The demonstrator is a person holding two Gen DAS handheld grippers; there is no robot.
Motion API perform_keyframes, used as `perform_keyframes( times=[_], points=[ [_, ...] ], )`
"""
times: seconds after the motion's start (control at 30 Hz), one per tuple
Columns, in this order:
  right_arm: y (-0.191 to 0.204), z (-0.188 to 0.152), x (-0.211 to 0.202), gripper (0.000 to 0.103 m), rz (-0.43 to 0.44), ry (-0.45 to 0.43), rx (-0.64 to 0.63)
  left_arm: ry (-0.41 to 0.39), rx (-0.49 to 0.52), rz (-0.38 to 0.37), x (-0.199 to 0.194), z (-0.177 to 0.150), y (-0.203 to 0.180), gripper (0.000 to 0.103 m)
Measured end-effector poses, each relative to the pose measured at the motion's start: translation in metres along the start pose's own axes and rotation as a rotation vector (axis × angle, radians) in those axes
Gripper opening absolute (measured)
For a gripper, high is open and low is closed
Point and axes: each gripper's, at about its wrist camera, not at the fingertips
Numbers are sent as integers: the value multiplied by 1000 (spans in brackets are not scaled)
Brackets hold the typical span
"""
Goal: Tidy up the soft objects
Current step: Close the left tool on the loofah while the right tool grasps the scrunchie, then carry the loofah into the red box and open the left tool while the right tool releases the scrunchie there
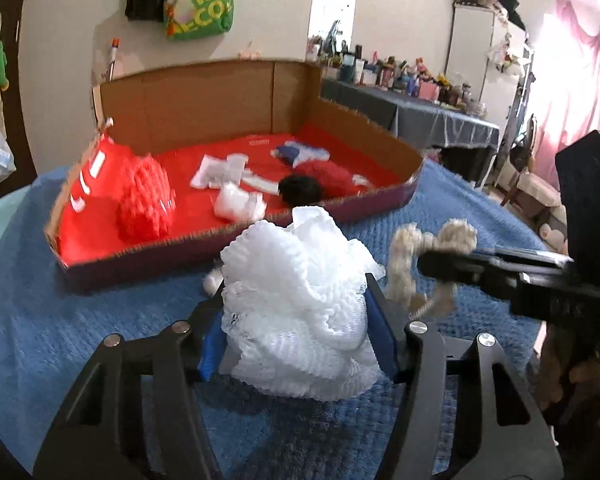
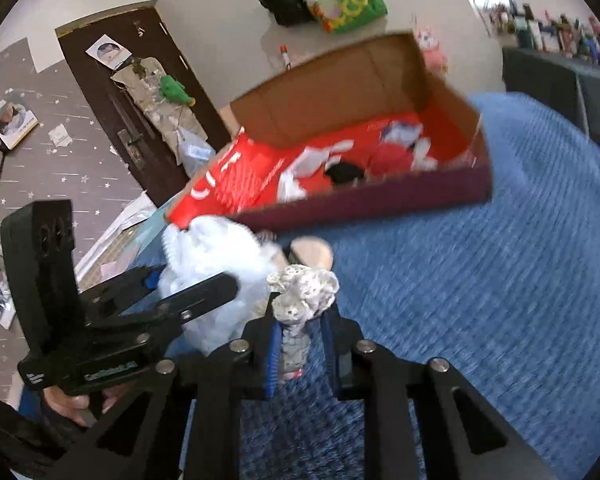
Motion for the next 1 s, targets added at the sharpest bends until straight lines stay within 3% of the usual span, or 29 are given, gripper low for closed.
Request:
perform_keyframes(
  times=[0.17,0.3,0.63,0.8,1.0],
  points=[
    [2,20,-20,20,-58,-78,-42,-61,18,19,-21,11,0,57],
    [-3,32,-30,20,-89,-116,-42,-64,13,31,-25,13,7,57],
    [-3,36,-31,20,-90,-120,-43,-95,6,34,-37,22,12,57],
    [0,57,-28,20,-69,-127,-61,-134,11,11,-44,64,26,57],
    [6,127,4,20,-47,-108,-133,-85,63,77,-1,140,61,57]
  ],
)
Point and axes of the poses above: each gripper's, at about its wrist camera, not at the fingertips, and x roughly the way its jaws point, y to its left, z to its top, and after that the axes turned 4 degrees about -x, right-handed
